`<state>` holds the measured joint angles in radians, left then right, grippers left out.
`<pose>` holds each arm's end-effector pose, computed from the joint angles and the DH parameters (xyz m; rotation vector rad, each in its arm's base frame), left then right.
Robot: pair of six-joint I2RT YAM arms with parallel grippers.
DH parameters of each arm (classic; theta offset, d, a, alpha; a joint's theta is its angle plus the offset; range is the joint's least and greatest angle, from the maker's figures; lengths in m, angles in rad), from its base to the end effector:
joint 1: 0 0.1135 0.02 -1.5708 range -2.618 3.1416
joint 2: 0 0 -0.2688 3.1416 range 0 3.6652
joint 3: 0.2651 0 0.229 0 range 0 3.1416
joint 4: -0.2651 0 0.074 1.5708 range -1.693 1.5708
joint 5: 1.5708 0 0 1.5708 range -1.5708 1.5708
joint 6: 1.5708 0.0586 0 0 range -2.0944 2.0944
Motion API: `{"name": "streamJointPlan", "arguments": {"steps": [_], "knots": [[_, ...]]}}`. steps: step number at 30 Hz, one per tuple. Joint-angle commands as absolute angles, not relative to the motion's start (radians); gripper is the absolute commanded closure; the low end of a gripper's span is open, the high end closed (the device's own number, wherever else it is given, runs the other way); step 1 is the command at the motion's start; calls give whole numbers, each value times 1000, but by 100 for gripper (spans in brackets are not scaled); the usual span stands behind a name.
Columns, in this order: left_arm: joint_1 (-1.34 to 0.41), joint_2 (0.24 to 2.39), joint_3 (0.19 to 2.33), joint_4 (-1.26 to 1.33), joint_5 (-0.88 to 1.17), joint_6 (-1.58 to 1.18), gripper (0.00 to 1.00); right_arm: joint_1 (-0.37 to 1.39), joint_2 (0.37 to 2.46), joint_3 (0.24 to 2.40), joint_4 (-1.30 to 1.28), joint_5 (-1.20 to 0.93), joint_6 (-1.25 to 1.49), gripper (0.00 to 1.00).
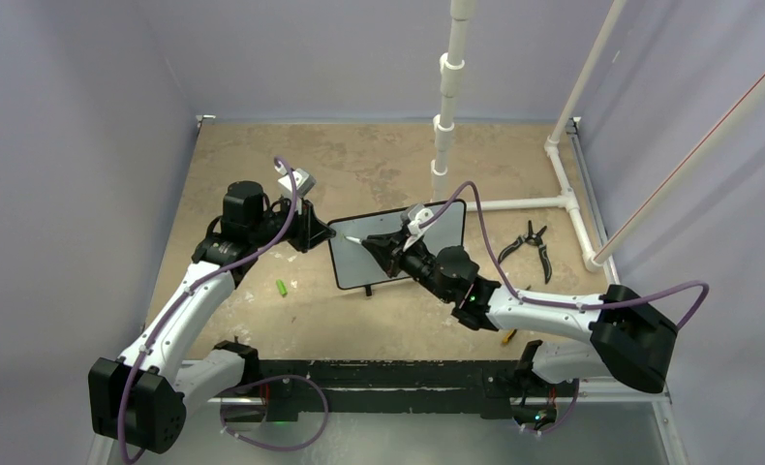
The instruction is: Write a sentence on the whiteboard
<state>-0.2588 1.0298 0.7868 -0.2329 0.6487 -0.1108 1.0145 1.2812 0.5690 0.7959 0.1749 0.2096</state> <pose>0.2015 -0.0900 0.2937 0.5608 1.9787 -0.8916 0.1570 0.2332 0.2831 -0.4686 1.4761 0.8526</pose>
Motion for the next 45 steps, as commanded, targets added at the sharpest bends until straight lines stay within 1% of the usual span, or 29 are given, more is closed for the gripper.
{"name": "streamJointPlan", "arguments": {"steps": [1, 9, 21, 45], "knots": [[-253, 1004, 777, -190, 640, -97, 100, 1018, 1258, 545, 796, 232, 225, 100], [-254, 1003, 775, -189, 641, -98, 100, 1025, 1249, 536, 795, 257, 227, 100], [-253, 1002, 776, -192, 641, -97, 100, 1025, 1241, 557, 871, 295, 205, 100], [-253, 999, 774, -195, 638, -94, 100, 1025, 1242, 567, 929, 309, 183, 100]]}}
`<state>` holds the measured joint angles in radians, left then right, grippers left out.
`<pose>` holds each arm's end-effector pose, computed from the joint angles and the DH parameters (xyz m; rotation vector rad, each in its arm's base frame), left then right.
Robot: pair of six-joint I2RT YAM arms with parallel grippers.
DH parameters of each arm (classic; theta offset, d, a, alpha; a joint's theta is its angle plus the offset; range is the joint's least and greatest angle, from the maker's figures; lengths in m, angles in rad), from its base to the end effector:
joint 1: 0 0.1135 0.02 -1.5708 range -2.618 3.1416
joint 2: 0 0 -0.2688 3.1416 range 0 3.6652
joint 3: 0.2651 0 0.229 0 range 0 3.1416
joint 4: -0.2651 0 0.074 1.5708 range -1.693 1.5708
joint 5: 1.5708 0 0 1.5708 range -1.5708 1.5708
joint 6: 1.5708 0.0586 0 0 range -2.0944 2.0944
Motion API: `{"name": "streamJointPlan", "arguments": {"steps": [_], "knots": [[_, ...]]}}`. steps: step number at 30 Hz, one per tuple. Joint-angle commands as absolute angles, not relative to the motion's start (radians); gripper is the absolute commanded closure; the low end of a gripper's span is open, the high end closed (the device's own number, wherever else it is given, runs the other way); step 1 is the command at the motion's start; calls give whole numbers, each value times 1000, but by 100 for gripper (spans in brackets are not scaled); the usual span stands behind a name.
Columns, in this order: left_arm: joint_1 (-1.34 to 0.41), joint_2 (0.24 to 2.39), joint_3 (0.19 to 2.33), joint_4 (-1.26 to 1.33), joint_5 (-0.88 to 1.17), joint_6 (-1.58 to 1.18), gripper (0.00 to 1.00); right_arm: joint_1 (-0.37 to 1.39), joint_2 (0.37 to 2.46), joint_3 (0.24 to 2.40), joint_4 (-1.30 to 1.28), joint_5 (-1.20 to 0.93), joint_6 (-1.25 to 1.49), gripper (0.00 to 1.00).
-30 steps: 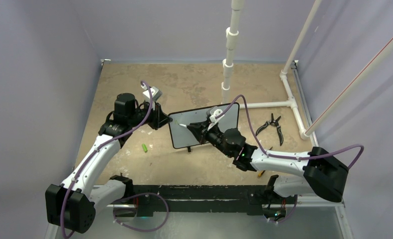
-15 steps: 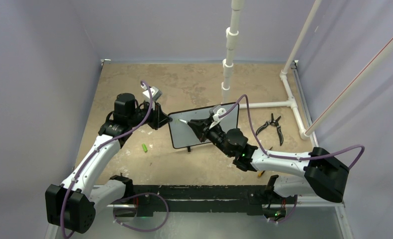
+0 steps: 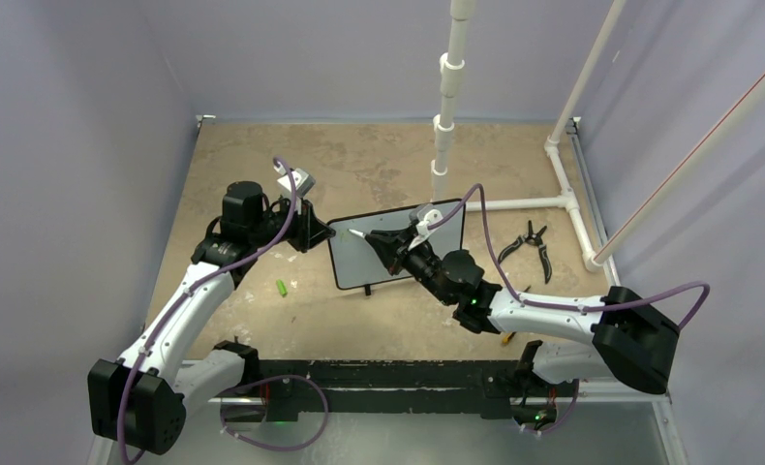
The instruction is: Write a sentence on the whiteboard
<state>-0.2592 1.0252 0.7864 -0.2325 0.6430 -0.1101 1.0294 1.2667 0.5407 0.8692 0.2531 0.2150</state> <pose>0.2009 -0.0896 0.2944 0.5591 1.9751 -0.8848 0.1538 0.2273 0.2868 -0.3842 1.4364 0.8378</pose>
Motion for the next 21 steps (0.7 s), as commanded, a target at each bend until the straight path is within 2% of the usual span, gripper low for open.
{"name": "streamJointPlan", "arguments": {"steps": [1, 16, 21], "knots": [[-253, 999, 773, -196, 637, -94, 100, 1025, 1242, 567, 928, 308, 182, 100], [-253, 1002, 776, -203, 594, -85, 100, 1026, 1155, 469, 1014, 167, 218, 100], [-253, 1002, 778, -206, 585, -83, 100, 1026, 1131, 440, 998, 218, 229, 100]]}}
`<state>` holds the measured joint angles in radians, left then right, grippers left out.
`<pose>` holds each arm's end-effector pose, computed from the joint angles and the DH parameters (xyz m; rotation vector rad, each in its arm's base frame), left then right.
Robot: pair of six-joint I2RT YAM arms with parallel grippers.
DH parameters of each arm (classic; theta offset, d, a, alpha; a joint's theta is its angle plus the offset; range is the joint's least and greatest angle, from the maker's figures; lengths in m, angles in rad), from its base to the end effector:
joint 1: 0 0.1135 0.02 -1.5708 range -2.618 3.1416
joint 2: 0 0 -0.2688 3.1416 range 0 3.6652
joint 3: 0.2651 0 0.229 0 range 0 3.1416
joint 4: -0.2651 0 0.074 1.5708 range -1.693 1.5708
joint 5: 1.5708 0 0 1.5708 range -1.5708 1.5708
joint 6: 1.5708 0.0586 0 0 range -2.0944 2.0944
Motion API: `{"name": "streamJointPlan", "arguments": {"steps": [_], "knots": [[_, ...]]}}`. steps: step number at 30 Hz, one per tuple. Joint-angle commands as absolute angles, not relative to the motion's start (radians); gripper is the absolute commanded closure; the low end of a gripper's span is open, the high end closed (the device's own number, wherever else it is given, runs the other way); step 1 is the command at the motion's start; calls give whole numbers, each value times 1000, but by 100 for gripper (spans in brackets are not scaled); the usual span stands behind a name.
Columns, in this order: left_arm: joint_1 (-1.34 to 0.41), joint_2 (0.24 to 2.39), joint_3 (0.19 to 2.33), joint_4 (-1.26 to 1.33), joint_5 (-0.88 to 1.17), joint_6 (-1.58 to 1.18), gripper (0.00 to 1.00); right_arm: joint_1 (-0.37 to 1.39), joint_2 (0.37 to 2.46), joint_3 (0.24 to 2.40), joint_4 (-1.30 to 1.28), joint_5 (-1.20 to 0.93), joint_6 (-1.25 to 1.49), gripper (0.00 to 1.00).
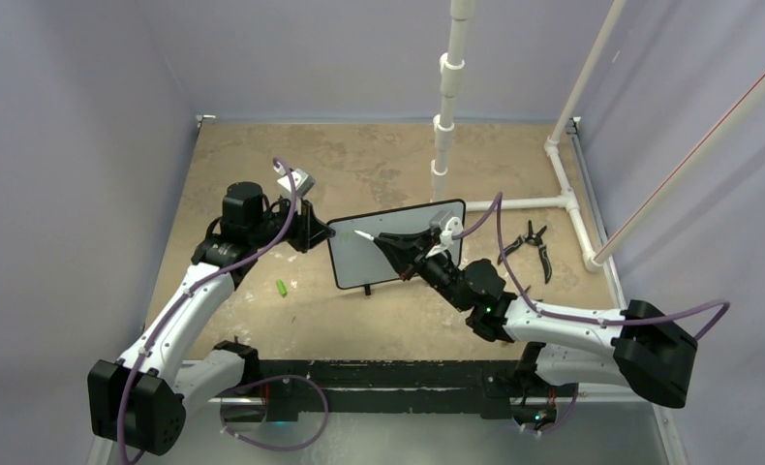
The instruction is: Write a sentence on the whiteboard
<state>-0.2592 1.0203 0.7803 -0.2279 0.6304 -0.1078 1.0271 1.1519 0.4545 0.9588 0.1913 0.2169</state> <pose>0.2005 -0.0889 0.2936 0.5540 1.9737 -0.8700 0.1366 0.2045 0.2971 -0.3806 1.3199 0.9284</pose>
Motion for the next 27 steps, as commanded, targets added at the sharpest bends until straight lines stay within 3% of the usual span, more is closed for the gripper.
{"name": "streamJointPlan", "arguments": {"steps": [1, 27], "knots": [[-253, 1002, 778, -206, 583, -84, 100, 1026, 1132, 440, 990, 231, 229, 100], [-253, 1003, 778, -206, 597, -83, 100, 1026, 1268, 499, 1002, 311, 229, 100]]}}
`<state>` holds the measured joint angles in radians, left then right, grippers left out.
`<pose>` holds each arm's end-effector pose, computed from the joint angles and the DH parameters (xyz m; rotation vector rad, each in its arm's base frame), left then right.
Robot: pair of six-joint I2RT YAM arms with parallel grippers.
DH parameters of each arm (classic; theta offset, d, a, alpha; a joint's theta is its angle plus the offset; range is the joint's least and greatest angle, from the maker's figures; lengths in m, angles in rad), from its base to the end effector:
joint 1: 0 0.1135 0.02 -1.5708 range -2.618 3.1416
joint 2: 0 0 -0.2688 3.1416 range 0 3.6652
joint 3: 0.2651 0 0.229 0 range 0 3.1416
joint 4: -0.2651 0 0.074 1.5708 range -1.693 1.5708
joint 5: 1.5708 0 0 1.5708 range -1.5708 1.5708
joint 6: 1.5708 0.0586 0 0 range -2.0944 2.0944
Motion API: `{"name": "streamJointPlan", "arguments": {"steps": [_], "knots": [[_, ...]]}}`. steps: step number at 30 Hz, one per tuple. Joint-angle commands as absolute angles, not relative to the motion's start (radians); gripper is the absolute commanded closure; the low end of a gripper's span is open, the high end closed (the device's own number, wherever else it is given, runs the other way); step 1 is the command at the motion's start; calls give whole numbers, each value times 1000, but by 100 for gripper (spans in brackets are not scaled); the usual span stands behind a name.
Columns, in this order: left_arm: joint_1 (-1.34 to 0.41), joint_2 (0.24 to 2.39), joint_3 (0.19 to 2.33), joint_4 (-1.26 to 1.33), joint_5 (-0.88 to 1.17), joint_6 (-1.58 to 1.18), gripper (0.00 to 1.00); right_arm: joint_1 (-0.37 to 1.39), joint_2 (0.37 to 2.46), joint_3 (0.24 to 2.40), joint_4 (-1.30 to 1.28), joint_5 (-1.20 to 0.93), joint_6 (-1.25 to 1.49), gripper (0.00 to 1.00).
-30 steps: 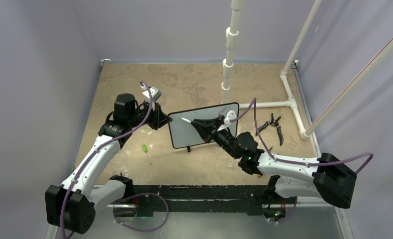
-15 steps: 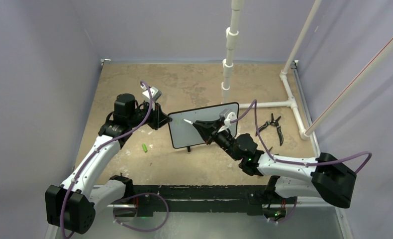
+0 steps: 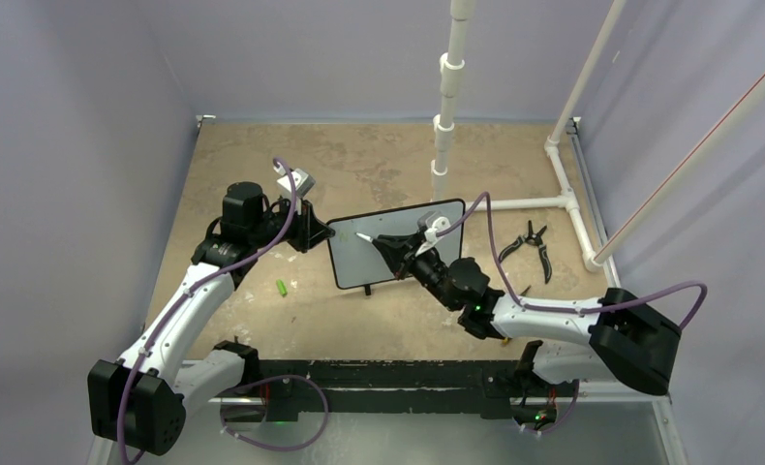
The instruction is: Write a sentence on the whiteboard
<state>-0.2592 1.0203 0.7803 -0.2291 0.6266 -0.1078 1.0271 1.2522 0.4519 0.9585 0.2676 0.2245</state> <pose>0.2006 -0.0887 0.2934 0.5514 1.9758 -0.8663 0.1486 0.2159 0.2725 -0.3569 1.4285 0.8399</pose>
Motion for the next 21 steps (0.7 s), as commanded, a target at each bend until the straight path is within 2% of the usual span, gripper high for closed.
{"name": "streamJointPlan", "arguments": {"steps": [1, 21], "knots": [[-253, 1002, 778, -206, 598, -83, 100, 1026, 1273, 504, 1001, 314, 229, 100], [-253, 1001, 777, -206, 597, -81, 100, 1026, 1311, 491, 976, 274, 236, 100]]}}
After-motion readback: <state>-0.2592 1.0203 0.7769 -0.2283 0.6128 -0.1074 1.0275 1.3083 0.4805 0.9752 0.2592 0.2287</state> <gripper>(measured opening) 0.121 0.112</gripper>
